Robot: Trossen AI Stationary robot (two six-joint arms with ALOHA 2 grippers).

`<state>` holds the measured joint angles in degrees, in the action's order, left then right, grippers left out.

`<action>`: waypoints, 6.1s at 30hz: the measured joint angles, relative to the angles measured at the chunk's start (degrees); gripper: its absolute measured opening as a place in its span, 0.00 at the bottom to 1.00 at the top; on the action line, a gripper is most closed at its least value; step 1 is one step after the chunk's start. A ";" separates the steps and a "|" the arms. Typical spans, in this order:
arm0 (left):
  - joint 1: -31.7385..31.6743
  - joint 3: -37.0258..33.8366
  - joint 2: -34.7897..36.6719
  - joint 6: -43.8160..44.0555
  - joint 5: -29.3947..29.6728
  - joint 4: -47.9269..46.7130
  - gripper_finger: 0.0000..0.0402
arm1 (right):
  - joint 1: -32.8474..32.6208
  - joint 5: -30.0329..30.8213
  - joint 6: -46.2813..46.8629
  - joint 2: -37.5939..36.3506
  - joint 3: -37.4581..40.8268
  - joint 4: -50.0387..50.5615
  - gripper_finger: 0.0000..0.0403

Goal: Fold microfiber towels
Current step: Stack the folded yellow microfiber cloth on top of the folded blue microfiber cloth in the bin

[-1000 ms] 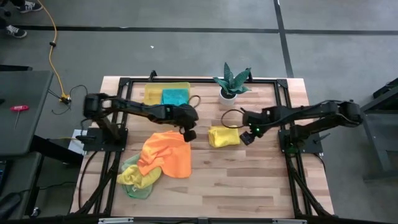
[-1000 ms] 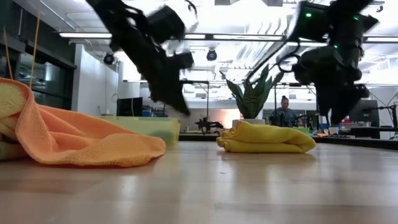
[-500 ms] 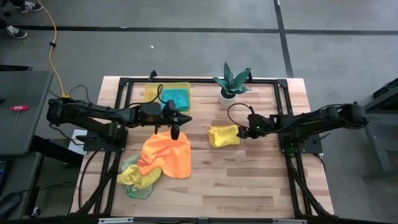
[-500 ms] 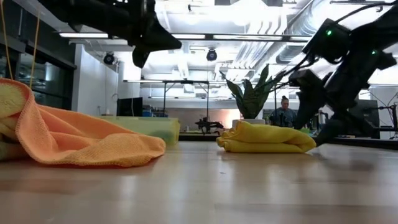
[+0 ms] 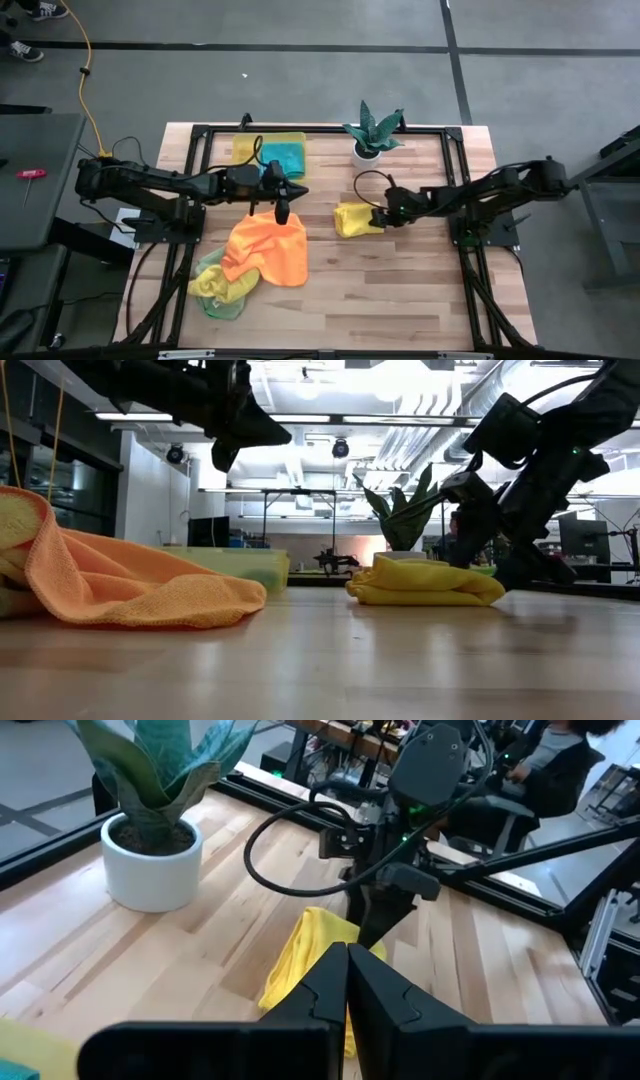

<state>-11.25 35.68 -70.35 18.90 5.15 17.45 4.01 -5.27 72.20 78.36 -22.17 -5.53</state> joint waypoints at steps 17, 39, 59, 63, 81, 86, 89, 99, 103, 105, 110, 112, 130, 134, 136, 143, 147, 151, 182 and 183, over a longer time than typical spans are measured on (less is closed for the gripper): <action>-2.74 3.60 6.61 -10.50 0.64 -0.97 0.00 | -0.07 -2.05 -17.53 -0.99 -8.26 -1.74 0.01; -6.80 15.15 3.70 -5.10 -12.00 -21.59 0.70 | -2.68 -3.86 -75.90 14.98 -58.75 46.88 0.00; -4.32 15.13 -7.04 -4.59 -30.60 -15.91 0.76 | -4.49 1.38 -84.73 24.07 -75.15 53.82 0.00; -3.19 15.13 -7.04 -6.23 -30.43 -15.91 0.76 | -4.39 1.21 -84.74 24.07 -75.30 53.29 0.00; -5.04 15.13 -6.46 -8.59 -29.82 -19.88 0.04 | -4.39 1.36 -84.72 24.07 -75.30 52.93 0.00; -6.76 15.13 -5.31 -8.73 -29.50 -20.79 0.02 | -4.37 4.66 -81.82 23.66 -75.30 53.16 0.05; -9.41 15.13 -3.23 -9.78 -28.45 -23.92 0.02 | -3.52 6.82 -81.04 21.97 -75.41 56.79 0.16; -26.13 15.10 8.77 -15.31 -22.13 -37.07 0.01 | 2.71 14.46 -78.00 15.51 -75.34 66.01 0.48; -35.11 14.78 10.02 -15.41 -19.98 -38.73 0.01 | 5.15 14.52 -76.01 13.40 -75.34 66.47 0.50; -39.32 13.46 9.30 -14.00 -21.21 -38.13 0.00 | 6.03 14.45 -75.31 13.04 -75.34 66.48 0.50; -45.70 9.06 3.88 -5.10 -31.31 -30.68 0.00 | 6.91 13.58 -73.94 12.75 -75.34 67.40 0.50; -45.83 7.79 0.91 -0.40 -33.85 -26.16 0.00 | 6.91 13.58 -73.90 12.75 -75.30 67.66 0.50; -43.60 0.60 -11.69 30.74 -27.87 -0.32 0.00 | 6.91 13.58 -73.66 12.75 -75.28 67.83 0.50; -42.54 -0.84 -14.72 35.31 -26.95 3.22 0.00 | 6.91 13.58 -73.66 12.76 -75.28 67.82 0.50; -41.32 -0.96 -16.32 37.79 -27.39 6.83 0.00 | 6.91 13.60 -73.66 12.76 -75.28 67.81 0.50; -40.64 -0.94 -19.34 37.34 -27.84 5.89 0.00 | 6.91 13.63 -73.66 12.77 -75.28 67.79 0.50; -41.35 -0.92 -19.32 34.22 -27.17 3.79 0.00 | 6.91 13.65 -73.13 12.77 -75.28 67.77 0.50; -42.74 -0.92 -19.32 29.98 -26.91 2.95 0.00 | 6.91 13.69 -72.17 12.77 -75.28 67.76 0.50; -41.13 1.40 -19.32 -0.01 -19.88 -0.57 0.31 | 6.86 13.74 -70.47 12.82 -75.28 63.28 0.50; -41.13 2.13 -19.31 -0.80 -19.85 -0.82 0.35 | 6.86 13.74 -70.47 12.82 -75.28 63.17 0.50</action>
<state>-52.38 37.81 -89.65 18.09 -14.70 16.63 10.87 8.47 1.74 91.18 -97.45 57.64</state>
